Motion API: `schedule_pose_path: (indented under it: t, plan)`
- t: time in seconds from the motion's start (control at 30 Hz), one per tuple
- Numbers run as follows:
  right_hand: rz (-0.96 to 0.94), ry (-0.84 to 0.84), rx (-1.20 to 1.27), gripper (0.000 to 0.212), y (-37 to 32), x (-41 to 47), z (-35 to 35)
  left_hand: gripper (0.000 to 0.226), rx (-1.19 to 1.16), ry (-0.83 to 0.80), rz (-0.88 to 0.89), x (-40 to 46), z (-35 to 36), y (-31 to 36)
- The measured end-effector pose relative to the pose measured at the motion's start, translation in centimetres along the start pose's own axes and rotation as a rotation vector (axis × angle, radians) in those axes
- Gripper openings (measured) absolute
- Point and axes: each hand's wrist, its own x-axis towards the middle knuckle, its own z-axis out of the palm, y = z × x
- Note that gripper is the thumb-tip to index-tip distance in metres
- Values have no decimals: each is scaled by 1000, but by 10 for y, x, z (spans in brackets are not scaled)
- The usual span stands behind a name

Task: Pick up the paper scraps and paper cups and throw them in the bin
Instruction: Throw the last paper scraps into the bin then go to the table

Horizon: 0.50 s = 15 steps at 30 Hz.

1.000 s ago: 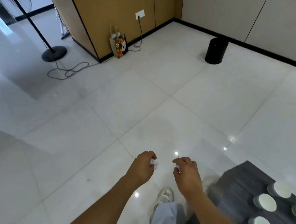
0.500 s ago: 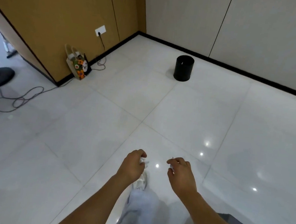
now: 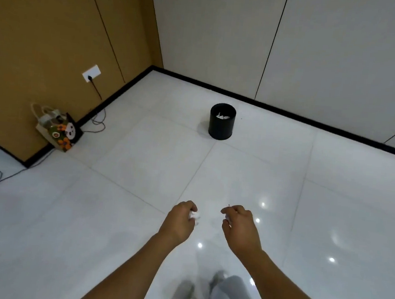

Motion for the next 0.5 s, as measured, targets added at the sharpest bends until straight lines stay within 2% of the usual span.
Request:
schedule_pose_path:
  t: [0.23, 0.5]
  plan:
    - [11, -27, -27, 35, 37, 173, -46, 18, -39, -11, -20, 178, -5, 52]
    - [-26, -66, -55, 36, 56, 355, -113, 15, 30, 14, -43, 351, -22, 116]
